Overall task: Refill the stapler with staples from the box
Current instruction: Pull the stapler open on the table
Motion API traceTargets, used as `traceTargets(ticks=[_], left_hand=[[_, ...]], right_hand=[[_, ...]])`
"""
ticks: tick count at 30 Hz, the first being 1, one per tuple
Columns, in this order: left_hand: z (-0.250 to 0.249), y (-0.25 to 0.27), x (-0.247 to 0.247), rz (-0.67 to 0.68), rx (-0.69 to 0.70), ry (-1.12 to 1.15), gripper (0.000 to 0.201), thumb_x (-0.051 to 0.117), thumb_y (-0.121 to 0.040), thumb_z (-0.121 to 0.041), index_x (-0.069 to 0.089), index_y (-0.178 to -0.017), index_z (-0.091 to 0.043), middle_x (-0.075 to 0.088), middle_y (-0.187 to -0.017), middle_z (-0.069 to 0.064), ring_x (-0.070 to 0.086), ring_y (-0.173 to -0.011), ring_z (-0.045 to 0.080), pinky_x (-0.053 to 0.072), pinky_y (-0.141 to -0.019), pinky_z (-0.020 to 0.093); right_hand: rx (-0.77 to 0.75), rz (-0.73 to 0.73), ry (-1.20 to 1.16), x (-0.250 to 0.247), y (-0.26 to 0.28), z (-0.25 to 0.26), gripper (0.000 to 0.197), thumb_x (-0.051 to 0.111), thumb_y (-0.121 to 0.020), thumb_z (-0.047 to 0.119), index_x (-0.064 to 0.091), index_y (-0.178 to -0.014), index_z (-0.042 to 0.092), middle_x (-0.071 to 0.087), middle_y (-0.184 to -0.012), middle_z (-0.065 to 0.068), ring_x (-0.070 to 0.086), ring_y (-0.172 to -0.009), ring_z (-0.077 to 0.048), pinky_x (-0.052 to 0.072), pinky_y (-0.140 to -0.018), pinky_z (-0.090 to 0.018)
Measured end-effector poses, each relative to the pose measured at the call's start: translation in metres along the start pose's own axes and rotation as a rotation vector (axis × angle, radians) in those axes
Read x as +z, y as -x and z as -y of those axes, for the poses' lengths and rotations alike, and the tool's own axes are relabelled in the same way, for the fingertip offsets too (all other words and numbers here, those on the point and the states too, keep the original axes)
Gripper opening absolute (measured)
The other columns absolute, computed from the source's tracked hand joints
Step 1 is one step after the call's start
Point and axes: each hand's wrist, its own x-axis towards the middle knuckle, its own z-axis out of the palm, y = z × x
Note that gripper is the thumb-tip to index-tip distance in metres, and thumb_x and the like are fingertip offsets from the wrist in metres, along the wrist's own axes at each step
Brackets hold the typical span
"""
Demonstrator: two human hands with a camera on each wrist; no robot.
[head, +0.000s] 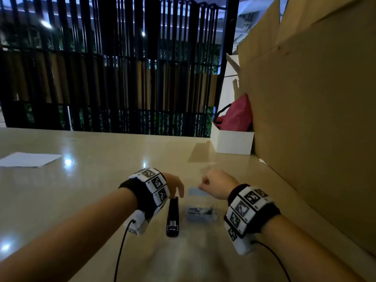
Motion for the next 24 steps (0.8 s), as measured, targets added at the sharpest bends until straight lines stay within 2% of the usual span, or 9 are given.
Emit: traceTargets(ticks=[2,4,6,9,14,17,18,21,24], left_hand=[[0.002,0.001,0.005,0.094,0.006,0.023,0.057,0.037,-0.090,0.011,0.044,-0.140,-0.015,0.036,-0.150,0.012,0.043,-0.127,0.025,0.038,-0.077,0.026],[0.006,0.001,0.017,0.136,0.013,0.027,0.060,0.047,-0.087,0.010,0.044,-0.140,-0.017,0.037,-0.148,0.012,0.041,-0.132,0.031,0.038,-0.085,0.031],[0.009,0.000,0.030,0.102,0.023,0.004,0.056,0.063,-0.082,0.001,0.051,-0.134,-0.014,0.045,-0.142,0.013,0.049,-0.126,0.032,0.043,-0.098,0.038],[0.010,0.000,0.040,-0.018,0.061,0.033,0.049,0.075,-0.074,-0.010,0.060,-0.121,-0.007,0.052,-0.134,0.012,0.053,-0.119,0.030,0.043,-0.103,0.041],[0.006,0.004,0.040,-0.012,0.086,0.078,0.044,0.077,-0.074,-0.025,0.066,-0.114,-0.008,0.064,-0.120,0.014,0.059,-0.110,0.030,0.046,-0.091,0.034],[0.003,0.006,0.042,-0.042,0.077,0.168,0.037,0.075,-0.076,-0.026,0.069,-0.108,-0.010,0.065,-0.095,0.008,0.055,-0.087,0.017,0.042,-0.063,0.023],[0.002,0.006,0.043,-0.050,0.081,0.174,0.037,0.075,-0.076,-0.026,0.069,-0.108,-0.010,0.063,-0.093,0.008,0.052,-0.084,0.016,0.039,-0.061,0.022],[-0.003,0.003,0.043,-0.085,0.108,0.180,0.042,0.075,-0.076,-0.025,0.066,-0.114,-0.009,0.068,-0.110,0.015,0.058,-0.089,0.023,0.038,-0.073,0.023],[-0.012,0.002,0.044,-0.099,0.110,0.143,0.048,0.072,-0.079,-0.025,0.060,-0.122,-0.006,0.062,-0.124,0.014,0.057,-0.112,0.029,0.039,-0.080,0.025]], right_hand=[[-0.024,0.041,-0.045,0.006,0.006,0.009,0.042,0.053,-0.091,0.029,0.045,-0.053,0.011,0.044,-0.055,-0.005,0.042,-0.053,-0.018,0.037,-0.058,-0.030],[-0.044,0.142,-0.084,0.012,0.018,0.023,0.033,0.056,-0.090,0.027,0.056,-0.061,0.010,0.051,-0.062,-0.004,0.046,-0.055,-0.015,0.038,-0.055,-0.027],[-0.074,0.249,-0.112,0.021,0.027,0.036,0.023,0.056,-0.090,0.023,0.067,-0.088,0.002,0.056,-0.072,-0.007,0.046,-0.054,-0.012,0.039,-0.049,-0.021],[-0.055,0.384,-0.164,0.037,0.034,0.049,0.033,0.060,-0.088,0.023,0.062,-0.110,-0.001,0.056,-0.073,-0.005,0.045,-0.052,-0.009,0.040,-0.046,-0.018],[0.016,0.397,-0.120,0.057,0.034,0.047,0.020,0.062,-0.086,0.024,0.055,-0.097,0.008,0.062,-0.078,-0.010,0.046,-0.053,-0.014,0.039,-0.036,-0.015],[0.075,0.394,-0.183,0.058,0.033,0.040,0.034,0.063,-0.086,0.024,0.060,-0.110,0.000,0.063,-0.083,-0.014,0.049,-0.056,-0.017,0.044,-0.053,-0.024],[0.085,0.394,-0.189,0.058,0.032,0.038,0.033,0.063,-0.086,0.023,0.061,-0.109,0.000,0.060,-0.079,-0.011,0.048,-0.054,-0.015,0.044,-0.055,-0.025],[0.076,0.383,-0.200,0.058,0.030,0.032,0.015,0.065,-0.086,0.018,0.060,-0.096,0.009,0.056,-0.068,-0.001,0.052,-0.042,-0.008,0.044,-0.045,-0.018],[0.074,0.364,-0.175,0.056,0.026,0.027,0.029,0.069,-0.082,0.015,0.065,-0.107,0.000,0.067,-0.088,-0.015,0.052,-0.029,0.000,0.042,-0.036,-0.013]])
